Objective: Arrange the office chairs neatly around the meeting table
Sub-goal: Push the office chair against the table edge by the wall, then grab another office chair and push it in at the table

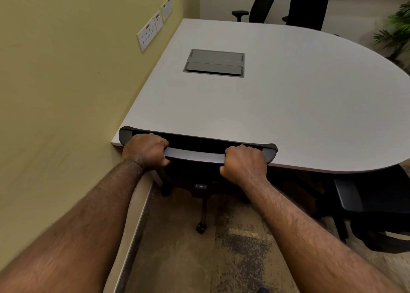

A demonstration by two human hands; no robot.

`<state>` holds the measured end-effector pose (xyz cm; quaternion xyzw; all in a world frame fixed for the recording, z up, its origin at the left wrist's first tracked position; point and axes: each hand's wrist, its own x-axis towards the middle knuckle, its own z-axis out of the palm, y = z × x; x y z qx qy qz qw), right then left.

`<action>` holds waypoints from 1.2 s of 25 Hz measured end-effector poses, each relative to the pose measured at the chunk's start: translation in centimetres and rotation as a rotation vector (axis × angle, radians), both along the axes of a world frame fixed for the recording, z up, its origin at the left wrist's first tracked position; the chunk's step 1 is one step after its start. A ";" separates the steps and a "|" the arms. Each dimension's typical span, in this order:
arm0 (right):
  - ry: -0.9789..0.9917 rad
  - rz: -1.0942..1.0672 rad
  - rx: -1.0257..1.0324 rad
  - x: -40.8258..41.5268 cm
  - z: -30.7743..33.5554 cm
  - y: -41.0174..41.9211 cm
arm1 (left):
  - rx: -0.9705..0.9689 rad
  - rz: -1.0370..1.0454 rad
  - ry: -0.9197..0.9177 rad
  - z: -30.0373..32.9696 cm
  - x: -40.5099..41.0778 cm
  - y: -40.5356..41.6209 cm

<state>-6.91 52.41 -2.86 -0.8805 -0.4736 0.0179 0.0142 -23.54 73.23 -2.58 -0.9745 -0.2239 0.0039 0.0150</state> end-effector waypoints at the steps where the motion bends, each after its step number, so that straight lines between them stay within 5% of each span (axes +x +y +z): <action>1: 0.001 -0.007 0.004 0.0 0.1 -0.1 | 0.001 -0.005 0.000 0.1 0.1 -0.1; 9: -0.160 0.078 0.291 -0.1 -0.3 -4.7 | -0.047 -0.200 -0.241 0.4 0.5 -2.5; 19: -0.232 -0.152 0.234 4.9 2.9 -15.0 | -0.036 -0.439 -0.463 4.8 11.5 -12.3; 30: -0.344 -0.355 0.228 14.8 8.2 -32.1 | -0.012 -0.545 -0.510 8.9 25.1 -29.1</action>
